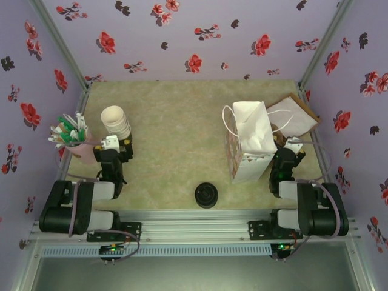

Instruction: Pack the takeout coffee

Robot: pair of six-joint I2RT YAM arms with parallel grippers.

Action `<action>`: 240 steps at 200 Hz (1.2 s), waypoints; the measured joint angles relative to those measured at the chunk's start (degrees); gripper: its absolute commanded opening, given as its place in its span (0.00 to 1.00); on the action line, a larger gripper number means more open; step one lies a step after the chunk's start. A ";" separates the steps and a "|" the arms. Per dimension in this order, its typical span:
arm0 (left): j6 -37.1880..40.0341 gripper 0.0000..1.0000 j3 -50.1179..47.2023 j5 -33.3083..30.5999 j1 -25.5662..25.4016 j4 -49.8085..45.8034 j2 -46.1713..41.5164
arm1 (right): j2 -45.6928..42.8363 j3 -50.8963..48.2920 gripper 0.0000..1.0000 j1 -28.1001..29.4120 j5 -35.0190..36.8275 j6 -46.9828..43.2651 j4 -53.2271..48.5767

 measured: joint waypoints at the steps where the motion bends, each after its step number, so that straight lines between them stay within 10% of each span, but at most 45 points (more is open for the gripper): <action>1: 0.04 0.99 0.00 0.02 0.00 0.20 0.17 | 0.02 0.00 0.99 0.00 0.00 -0.02 0.00; 240: 1.77 0.99 7.41 4.70 2.73 2.14 10.43 | 13.00 8.52 0.99 1.31 -4.72 -4.50 1.90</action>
